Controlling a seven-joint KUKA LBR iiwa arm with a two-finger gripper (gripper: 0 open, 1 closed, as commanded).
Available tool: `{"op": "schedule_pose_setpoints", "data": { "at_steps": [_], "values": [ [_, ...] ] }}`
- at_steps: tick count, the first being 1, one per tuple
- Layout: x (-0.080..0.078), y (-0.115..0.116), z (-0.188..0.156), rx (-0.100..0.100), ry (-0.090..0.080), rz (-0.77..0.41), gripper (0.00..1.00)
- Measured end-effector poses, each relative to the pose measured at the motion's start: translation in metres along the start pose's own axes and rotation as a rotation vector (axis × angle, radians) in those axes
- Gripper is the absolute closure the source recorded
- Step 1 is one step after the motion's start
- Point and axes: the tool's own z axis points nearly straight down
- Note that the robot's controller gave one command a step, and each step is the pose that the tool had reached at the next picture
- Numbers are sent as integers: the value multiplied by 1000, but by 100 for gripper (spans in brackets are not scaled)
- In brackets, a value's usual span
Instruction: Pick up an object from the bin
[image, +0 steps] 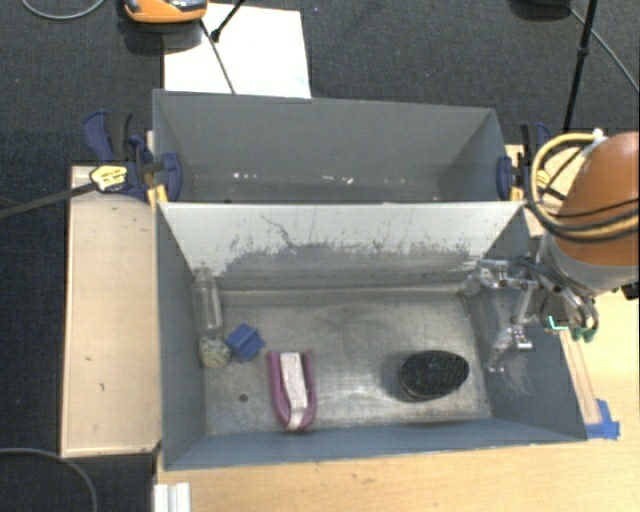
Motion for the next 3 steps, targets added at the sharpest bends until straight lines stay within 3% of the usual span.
{"op": "schedule_pose_setpoints", "data": {
  "at_steps": [1, 2, 3],
  "values": [
    [26, 41, 148, 3, -19, -177, 0],
    [31, 41, 118, 1, -10, -74, 0],
    [27, 35, 119, 1, -13, -20, 0]
  ]
}}
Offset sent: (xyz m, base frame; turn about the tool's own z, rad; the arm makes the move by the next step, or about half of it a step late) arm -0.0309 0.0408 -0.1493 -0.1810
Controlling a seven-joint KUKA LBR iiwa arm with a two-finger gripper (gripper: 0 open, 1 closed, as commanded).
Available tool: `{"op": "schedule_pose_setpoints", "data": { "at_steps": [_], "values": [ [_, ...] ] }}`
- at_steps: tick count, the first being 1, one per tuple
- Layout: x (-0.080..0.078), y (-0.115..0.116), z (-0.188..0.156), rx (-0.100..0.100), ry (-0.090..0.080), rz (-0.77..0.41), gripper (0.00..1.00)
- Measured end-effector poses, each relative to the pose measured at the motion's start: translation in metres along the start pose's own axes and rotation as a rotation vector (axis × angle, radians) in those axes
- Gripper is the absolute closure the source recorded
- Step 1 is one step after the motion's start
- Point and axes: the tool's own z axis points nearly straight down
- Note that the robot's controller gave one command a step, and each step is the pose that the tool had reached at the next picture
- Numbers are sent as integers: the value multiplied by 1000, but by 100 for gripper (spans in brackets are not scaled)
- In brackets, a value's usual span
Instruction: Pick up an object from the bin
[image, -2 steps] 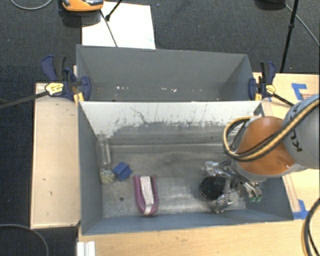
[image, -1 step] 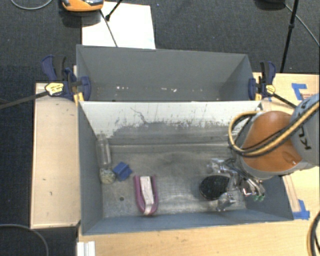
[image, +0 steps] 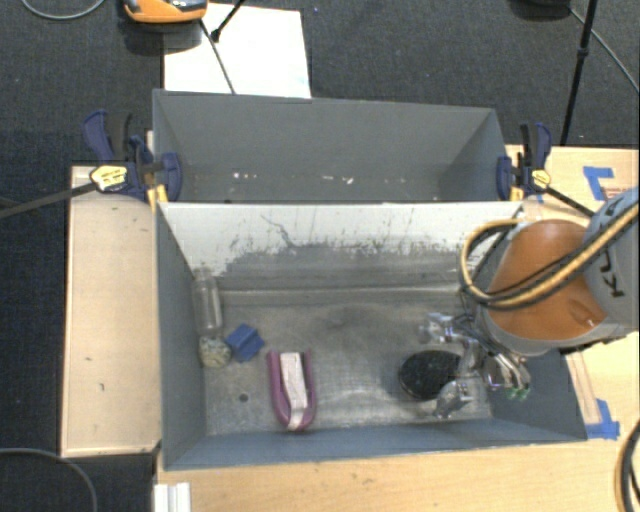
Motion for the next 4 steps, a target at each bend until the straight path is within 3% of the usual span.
{"op": "schedule_pose_setpoints", "data": {
  "at_steps": [1, 2, 3, 4],
  "values": [
    [-1, -1, 30, 0, 4, -11, 0],
    [4, 5, 28, 1, -4, -26, 0],
    [6, 5, 29, 0, 7, -28, 100],
    [5, 5, -12, 0, 3, -34, 100]
  ]
}}
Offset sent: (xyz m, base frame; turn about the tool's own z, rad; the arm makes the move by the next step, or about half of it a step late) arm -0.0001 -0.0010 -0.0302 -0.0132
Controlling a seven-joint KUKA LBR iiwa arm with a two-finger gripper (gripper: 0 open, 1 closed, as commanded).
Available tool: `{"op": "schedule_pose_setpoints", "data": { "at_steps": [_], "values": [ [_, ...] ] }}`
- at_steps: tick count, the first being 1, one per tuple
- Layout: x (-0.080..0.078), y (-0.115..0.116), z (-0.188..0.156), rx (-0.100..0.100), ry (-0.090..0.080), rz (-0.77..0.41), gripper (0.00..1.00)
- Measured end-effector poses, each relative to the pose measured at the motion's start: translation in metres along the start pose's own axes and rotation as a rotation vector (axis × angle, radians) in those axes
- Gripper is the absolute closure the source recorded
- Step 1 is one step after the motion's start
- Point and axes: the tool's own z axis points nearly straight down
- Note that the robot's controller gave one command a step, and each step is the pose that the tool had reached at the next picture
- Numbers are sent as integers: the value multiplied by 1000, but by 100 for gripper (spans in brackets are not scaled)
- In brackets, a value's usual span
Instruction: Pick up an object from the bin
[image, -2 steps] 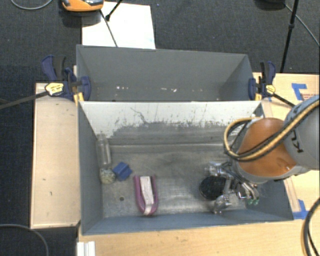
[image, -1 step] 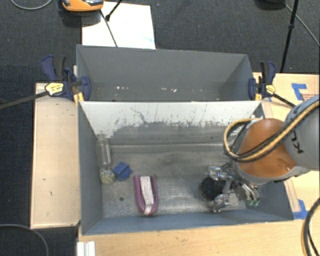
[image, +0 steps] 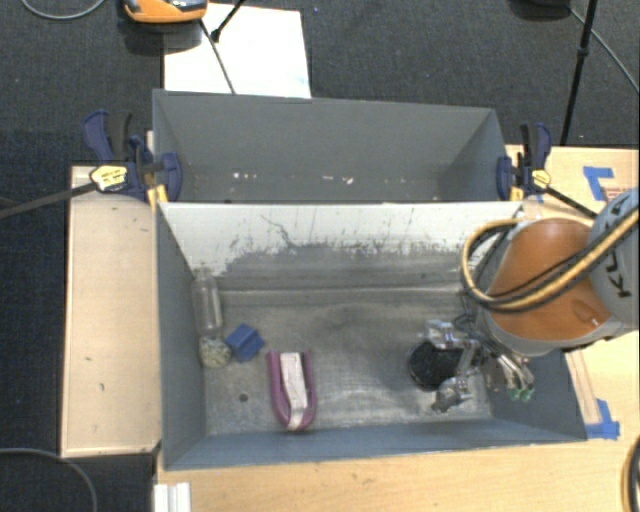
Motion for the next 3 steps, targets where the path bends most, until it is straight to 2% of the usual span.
{"op": "schedule_pose_setpoints", "data": {
  "at_steps": [2, 3],
  "values": [
    [-1, 0, -8, 0, -2, -6, 100],
    [-3, -1, -61, 1, -1, -7, 100]
  ]
}}
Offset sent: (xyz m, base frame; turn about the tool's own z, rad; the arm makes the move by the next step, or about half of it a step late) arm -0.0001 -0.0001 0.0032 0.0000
